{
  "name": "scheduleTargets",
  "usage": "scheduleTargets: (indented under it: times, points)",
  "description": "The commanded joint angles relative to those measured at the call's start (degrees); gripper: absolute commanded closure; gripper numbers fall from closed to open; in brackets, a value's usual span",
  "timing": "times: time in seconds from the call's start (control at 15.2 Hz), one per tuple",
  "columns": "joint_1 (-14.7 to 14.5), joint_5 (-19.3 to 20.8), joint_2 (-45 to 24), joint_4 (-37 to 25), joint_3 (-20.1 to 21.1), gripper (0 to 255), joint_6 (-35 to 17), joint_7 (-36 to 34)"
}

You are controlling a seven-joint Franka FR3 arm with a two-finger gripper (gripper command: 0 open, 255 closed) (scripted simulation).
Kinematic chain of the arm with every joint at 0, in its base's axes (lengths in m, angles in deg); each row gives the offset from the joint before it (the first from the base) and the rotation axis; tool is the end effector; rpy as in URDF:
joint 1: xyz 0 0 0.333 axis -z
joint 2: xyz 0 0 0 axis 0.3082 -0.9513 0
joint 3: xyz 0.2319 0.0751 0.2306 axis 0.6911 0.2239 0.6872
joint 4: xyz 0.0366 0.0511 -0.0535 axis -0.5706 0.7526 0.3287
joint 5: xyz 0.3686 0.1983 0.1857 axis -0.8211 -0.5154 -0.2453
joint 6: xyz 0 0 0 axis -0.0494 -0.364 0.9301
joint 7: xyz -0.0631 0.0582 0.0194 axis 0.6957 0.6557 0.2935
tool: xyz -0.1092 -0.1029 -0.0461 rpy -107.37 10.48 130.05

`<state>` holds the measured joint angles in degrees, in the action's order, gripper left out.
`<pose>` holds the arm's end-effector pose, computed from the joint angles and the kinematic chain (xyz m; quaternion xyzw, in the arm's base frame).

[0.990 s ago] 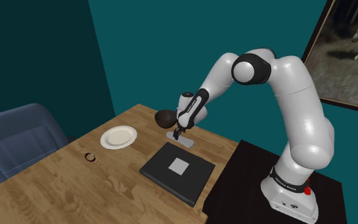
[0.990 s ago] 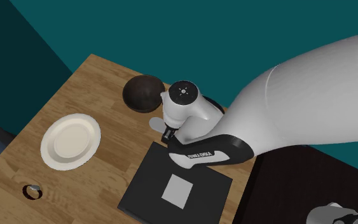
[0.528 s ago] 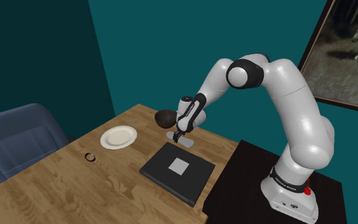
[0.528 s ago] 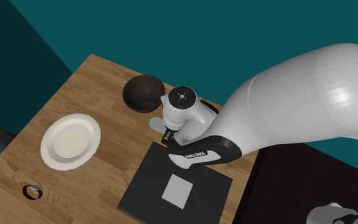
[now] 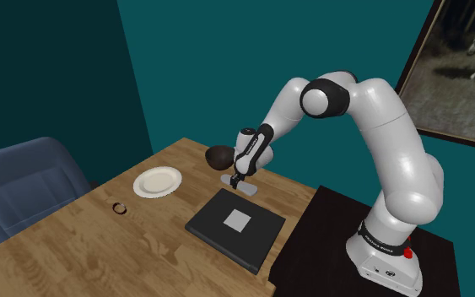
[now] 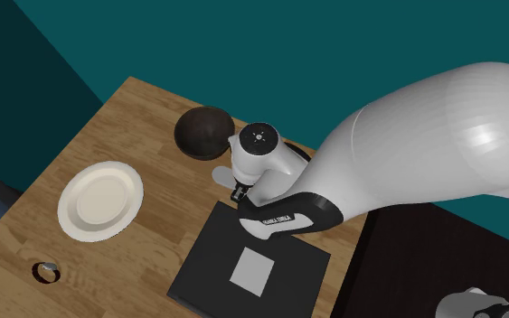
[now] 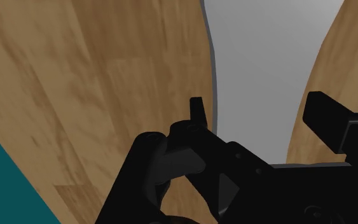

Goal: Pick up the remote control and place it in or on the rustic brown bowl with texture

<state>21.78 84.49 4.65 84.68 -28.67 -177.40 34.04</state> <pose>0.6348 -0.0660 -0.0034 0.9973 0.0233 0.0688 0.0138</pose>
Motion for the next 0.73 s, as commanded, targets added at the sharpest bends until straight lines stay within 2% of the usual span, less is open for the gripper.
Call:
scheduleTargets:
  times: [0.0,0.4,0.66]
  points:
    - [0.0,0.0,0.0,0.0,0.0,255,0.0,0.0]
    - [0.0,0.0,0.0,0.0,0.0,255,0.0,0.0]
    - [-0.1,0.1,3.0,1.3,-0.2,255,1.8,-0.1]
